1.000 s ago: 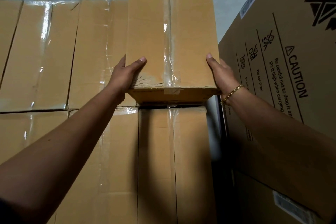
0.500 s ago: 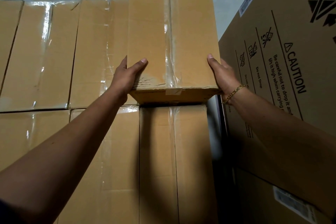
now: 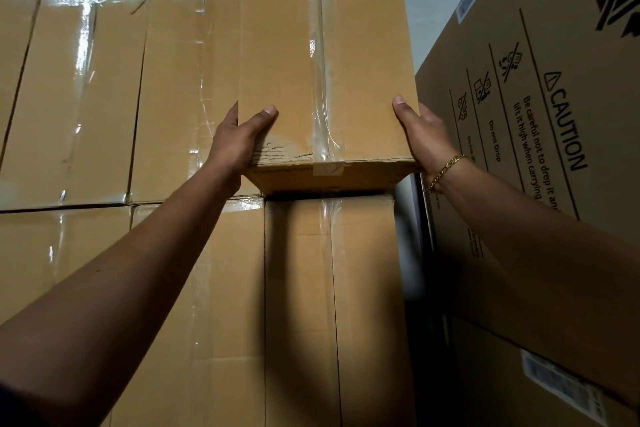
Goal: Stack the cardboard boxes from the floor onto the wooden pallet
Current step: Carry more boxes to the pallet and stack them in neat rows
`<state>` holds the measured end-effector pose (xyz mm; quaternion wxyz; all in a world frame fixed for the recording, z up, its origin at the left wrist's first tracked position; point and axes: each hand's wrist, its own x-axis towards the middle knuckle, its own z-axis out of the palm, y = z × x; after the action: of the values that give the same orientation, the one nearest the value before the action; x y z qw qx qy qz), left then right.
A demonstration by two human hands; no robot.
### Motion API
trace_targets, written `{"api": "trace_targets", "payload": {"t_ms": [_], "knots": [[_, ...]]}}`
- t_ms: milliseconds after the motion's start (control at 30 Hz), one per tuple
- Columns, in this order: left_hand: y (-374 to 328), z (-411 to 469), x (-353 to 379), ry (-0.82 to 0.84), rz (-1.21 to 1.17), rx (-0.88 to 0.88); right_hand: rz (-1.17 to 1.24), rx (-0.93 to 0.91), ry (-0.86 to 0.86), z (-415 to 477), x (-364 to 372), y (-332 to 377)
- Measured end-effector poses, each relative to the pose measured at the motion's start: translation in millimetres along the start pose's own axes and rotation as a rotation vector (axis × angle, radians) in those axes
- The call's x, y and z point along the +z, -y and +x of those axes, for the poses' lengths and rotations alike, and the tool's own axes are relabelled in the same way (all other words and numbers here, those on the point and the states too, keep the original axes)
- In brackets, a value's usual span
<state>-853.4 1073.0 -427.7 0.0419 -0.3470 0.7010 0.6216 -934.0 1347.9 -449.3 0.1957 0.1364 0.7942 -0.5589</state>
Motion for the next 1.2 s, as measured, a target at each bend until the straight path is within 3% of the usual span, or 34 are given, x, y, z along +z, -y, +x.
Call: {"api": "trace_targets", "payload": {"t_ms": [433,900,1200], "knots": [[3.7,2.8,-5.4,-0.001,0.063,0.028,-0.009,-0.015,-0.009,-5.4,2.6,3.7],[5.1,-11.6,-16.1,0.002,0.071,0.061,-0.045,0.087,-0.009,-21.0,-2.7,7.4],[12.7,-12.7,-15.6,0.044,0.095,0.052,-0.119,0.094,-0.081,-28.2,4.0,8.0]]}}
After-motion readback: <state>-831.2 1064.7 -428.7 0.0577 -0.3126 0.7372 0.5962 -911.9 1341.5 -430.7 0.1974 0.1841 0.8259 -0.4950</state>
